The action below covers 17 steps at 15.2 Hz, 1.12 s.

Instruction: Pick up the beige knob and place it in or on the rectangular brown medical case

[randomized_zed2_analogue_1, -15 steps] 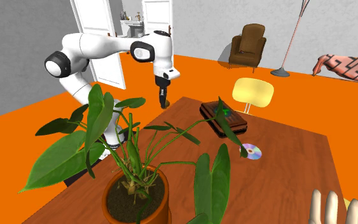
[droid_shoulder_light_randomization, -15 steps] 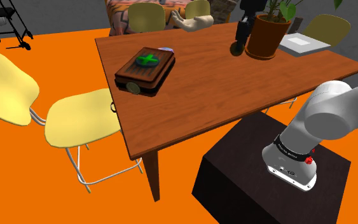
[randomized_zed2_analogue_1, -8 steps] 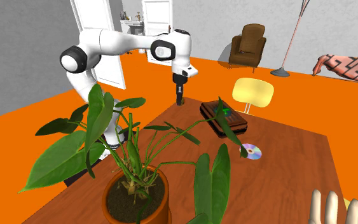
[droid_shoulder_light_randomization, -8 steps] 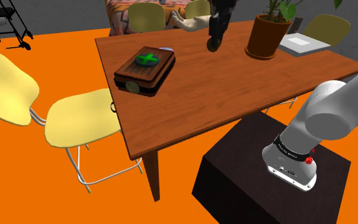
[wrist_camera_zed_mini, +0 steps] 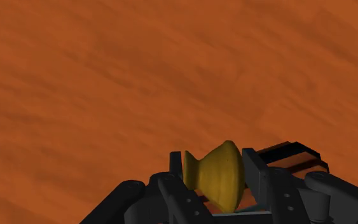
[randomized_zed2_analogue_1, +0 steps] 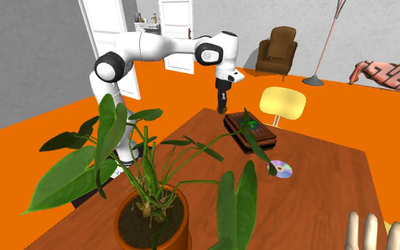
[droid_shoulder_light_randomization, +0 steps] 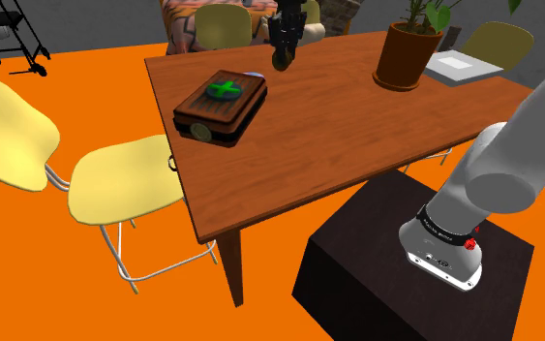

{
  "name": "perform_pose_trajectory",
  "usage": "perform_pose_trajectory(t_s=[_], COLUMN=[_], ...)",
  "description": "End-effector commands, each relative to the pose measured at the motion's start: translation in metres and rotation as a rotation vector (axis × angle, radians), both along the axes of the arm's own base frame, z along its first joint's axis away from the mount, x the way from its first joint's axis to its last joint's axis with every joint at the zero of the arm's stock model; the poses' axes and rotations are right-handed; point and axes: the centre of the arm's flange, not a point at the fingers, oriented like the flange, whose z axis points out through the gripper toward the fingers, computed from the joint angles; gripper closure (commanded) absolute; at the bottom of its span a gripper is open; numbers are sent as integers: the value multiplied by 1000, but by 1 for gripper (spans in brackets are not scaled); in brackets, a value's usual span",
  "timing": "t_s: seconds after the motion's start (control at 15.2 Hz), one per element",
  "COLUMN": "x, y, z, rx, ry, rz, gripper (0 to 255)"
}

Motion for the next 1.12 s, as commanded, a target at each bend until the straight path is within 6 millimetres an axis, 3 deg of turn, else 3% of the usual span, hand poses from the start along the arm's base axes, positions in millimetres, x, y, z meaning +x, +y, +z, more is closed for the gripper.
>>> perform_pose_trajectory(t_s=[0.0, 0.73, 1.06], x=[24, 149, 149], y=[11, 84, 84], z=[0, 3, -24], rx=[1, 1, 1], ry=[0, 0, 0], rz=[-1, -1, -1], gripper=[255, 255, 255])
